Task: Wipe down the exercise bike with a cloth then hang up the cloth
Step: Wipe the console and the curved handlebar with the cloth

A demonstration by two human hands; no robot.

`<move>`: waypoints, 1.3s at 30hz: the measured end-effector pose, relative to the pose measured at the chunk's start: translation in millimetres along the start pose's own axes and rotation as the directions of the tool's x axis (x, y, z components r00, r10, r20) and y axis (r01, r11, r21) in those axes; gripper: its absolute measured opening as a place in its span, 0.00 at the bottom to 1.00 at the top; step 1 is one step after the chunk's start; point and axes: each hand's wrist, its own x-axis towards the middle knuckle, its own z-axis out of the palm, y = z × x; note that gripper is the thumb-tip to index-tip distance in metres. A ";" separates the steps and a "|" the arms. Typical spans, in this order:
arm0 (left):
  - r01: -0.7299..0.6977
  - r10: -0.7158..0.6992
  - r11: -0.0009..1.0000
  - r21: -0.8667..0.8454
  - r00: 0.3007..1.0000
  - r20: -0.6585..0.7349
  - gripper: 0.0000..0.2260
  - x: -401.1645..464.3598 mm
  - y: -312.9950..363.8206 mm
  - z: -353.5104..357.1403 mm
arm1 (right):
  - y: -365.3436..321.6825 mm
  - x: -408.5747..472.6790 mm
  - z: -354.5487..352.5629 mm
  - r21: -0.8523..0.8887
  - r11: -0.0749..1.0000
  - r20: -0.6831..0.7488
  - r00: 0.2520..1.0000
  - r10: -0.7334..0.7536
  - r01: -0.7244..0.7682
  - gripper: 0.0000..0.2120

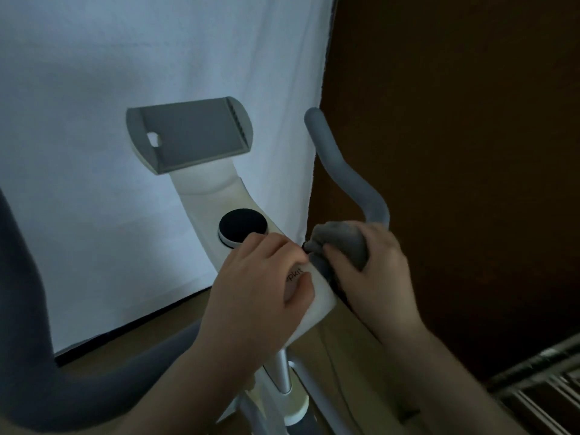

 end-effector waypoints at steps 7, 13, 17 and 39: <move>-0.130 0.102 0.982 0.140 0.977 0.189 0.09 20.9 1.9 -18.6 | 7.5 -41.0 47.3 0.586 0.808 -0.352 0.880 0.318 -0.057 0.19; -0.174 0.138 0.978 0.114 0.952 0.274 0.06 62.4 7.7 -3.9 | 8.0 -50.0 55.2 0.708 0.690 -0.289 0.831 0.475 -0.148 0.17; -0.136 0.117 0.989 0.049 0.952 0.282 0.07 65.4 2.3 7.2 | 19.6 -32.7 49.3 0.726 0.660 -0.300 0.773 0.559 -0.196 0.17; -0.044 0.059 0.998 -0.045 0.908 0.415 0.08 63.4 -5.8 -0.6 | 20.5 -41.5 42.6 0.553 0.833 -0.341 0.917 0.206 0.018 0.15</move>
